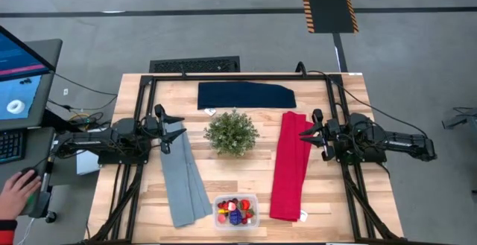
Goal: Pick and placing Produce into tupperware
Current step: Return to Home Position
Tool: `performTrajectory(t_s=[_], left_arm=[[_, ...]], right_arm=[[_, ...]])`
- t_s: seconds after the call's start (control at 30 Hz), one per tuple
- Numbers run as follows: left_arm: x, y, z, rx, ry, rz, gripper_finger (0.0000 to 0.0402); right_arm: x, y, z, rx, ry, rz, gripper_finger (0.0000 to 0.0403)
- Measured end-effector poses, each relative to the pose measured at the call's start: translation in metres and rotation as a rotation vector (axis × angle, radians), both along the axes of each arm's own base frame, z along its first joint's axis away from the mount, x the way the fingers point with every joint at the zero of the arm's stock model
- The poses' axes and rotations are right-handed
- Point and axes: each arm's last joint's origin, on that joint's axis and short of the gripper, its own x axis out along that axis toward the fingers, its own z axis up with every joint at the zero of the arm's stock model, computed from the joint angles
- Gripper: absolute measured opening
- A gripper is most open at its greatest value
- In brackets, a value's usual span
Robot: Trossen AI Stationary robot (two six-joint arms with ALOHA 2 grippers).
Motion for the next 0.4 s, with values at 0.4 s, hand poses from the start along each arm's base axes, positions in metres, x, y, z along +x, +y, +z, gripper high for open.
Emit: performTrajectory(t_s=[0.4], left_arm=[[0.0,0.0,0.0,-0.005,-0.001,-0.001,0.0197]], right_arm=[[0.0,0.0,-0.0001,0.0,0.0,0.0,0.0092]])
